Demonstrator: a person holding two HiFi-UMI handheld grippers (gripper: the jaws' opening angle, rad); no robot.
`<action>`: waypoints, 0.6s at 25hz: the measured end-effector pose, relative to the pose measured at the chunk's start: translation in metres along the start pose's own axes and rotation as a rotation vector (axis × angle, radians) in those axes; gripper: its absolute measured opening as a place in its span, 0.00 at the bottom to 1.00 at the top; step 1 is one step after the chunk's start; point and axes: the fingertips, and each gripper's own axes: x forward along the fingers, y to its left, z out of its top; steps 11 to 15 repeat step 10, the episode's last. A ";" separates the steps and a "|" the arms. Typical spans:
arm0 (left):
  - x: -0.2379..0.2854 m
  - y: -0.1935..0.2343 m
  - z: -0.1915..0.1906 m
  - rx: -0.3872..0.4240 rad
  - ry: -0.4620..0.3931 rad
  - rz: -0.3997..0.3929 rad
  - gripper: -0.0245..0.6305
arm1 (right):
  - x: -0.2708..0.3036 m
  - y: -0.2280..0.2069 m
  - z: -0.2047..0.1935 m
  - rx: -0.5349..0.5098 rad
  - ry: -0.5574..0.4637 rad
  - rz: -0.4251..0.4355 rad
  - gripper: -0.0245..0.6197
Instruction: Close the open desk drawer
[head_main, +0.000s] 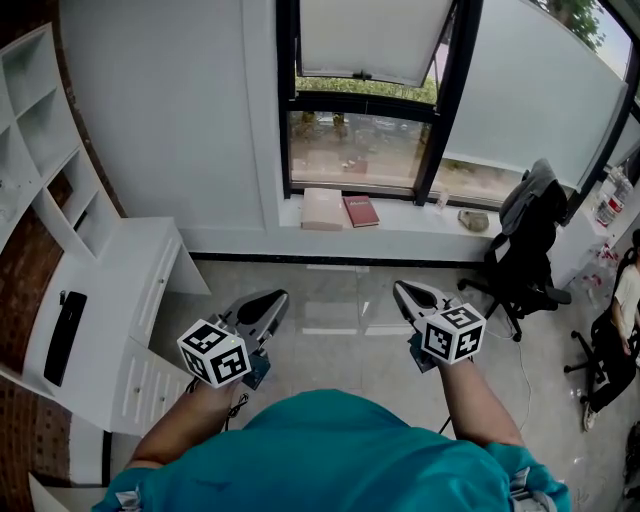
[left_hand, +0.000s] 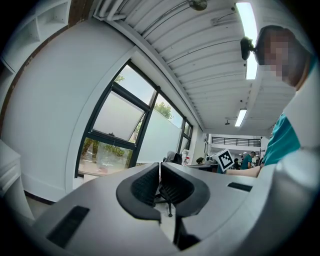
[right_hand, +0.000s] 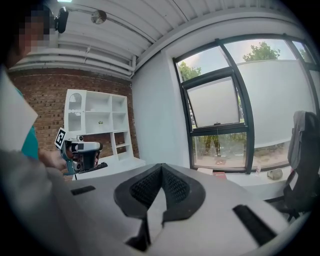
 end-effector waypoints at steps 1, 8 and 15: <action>0.003 -0.003 0.001 0.000 0.000 0.002 0.07 | -0.001 -0.003 0.001 0.000 0.000 0.004 0.07; -0.002 -0.004 -0.003 -0.001 0.001 0.006 0.07 | 0.000 0.003 0.000 -0.008 -0.001 0.016 0.07; -0.005 0.000 -0.003 -0.005 0.001 0.004 0.07 | 0.004 0.006 0.001 -0.011 0.001 0.015 0.07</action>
